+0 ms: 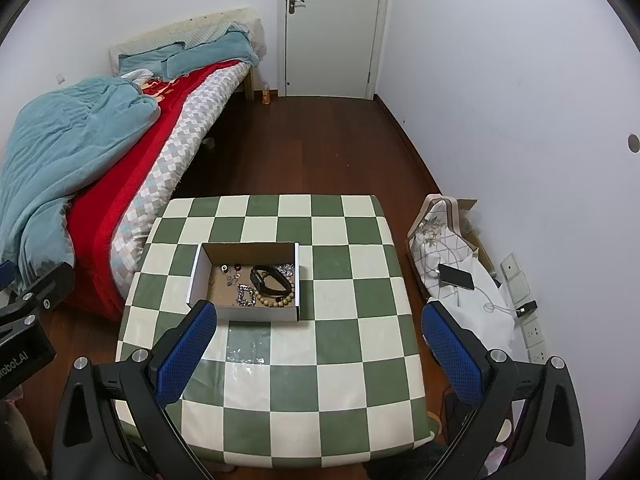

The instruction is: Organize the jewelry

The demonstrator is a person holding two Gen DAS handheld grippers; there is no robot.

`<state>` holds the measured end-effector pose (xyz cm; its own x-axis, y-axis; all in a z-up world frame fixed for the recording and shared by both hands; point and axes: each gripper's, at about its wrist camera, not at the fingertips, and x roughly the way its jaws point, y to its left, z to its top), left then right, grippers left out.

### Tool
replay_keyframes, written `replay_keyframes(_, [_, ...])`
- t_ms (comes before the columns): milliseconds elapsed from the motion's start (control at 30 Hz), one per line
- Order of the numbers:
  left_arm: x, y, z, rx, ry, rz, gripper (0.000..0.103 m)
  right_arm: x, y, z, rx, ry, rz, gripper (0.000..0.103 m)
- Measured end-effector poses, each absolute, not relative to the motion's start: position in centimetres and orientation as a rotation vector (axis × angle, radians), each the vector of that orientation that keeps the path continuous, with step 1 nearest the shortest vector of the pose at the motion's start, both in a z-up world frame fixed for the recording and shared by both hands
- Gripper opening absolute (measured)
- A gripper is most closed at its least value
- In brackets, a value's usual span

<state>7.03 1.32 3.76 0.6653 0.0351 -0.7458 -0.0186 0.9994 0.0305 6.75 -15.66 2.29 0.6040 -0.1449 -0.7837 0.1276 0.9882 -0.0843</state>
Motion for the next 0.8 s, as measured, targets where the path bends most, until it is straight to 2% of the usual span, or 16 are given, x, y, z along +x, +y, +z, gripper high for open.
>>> replay_keyframes(800, [6.78, 1.66, 3.5, 0.017, 0.842, 0.035, 0.103, 6.57, -15.66, 2.92, -0.02, 0.901, -0.146, 0.103])
